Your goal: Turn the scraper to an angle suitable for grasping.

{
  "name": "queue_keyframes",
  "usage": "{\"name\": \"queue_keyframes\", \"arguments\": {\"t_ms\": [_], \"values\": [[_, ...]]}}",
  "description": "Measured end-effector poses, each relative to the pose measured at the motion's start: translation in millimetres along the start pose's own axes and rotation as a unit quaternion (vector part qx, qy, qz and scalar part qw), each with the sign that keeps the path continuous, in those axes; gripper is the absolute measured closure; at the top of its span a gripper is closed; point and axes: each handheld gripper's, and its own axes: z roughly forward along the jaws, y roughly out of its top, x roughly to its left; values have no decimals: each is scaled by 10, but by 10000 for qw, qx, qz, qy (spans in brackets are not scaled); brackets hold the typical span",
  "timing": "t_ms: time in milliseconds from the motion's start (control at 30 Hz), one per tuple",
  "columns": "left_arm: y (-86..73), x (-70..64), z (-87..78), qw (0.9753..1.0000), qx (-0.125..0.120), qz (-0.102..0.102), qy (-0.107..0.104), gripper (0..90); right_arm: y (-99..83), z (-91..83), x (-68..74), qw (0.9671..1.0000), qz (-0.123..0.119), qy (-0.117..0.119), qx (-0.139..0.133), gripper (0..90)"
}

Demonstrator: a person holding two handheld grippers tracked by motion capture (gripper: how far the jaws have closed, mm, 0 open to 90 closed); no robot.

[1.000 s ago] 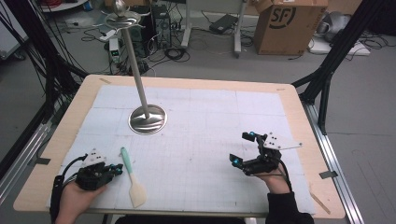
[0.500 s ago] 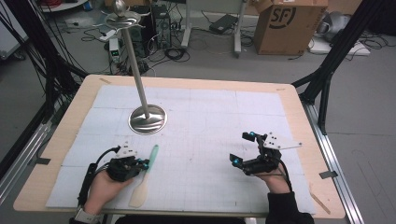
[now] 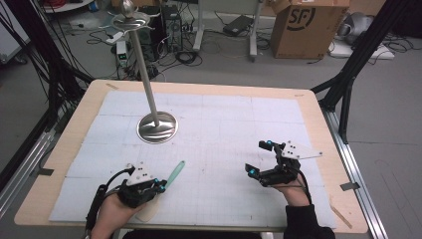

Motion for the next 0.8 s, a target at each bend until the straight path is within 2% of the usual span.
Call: {"name": "queue_keyframes", "arguments": {"t_ms": [167, 300, 533, 667, 800], "values": [[-3, -70, 5, 9999, 140, -88, -24, 897, 3, 8, 18, 10000, -15, 25, 5, 6], [-15, -119, 58, 9995, 314, -41, -83, 897, 8, -11, 9, 10000, 2, -6, -33, 6], [-65, -141, 21, 9996, 292, 4, -57, 898, 7, -10, 6, 10000, -23, 5, -28, 6], [-125, -108, -52, 9996, 277, -20, -72, 898, 8, -16, 11, 10000, 13, 11, -26, 6], [-159, -79, -107, 9995, 314, 9, 6, 897, 6, -1, 13, 10000, -20, 14, -10, 6]]}}
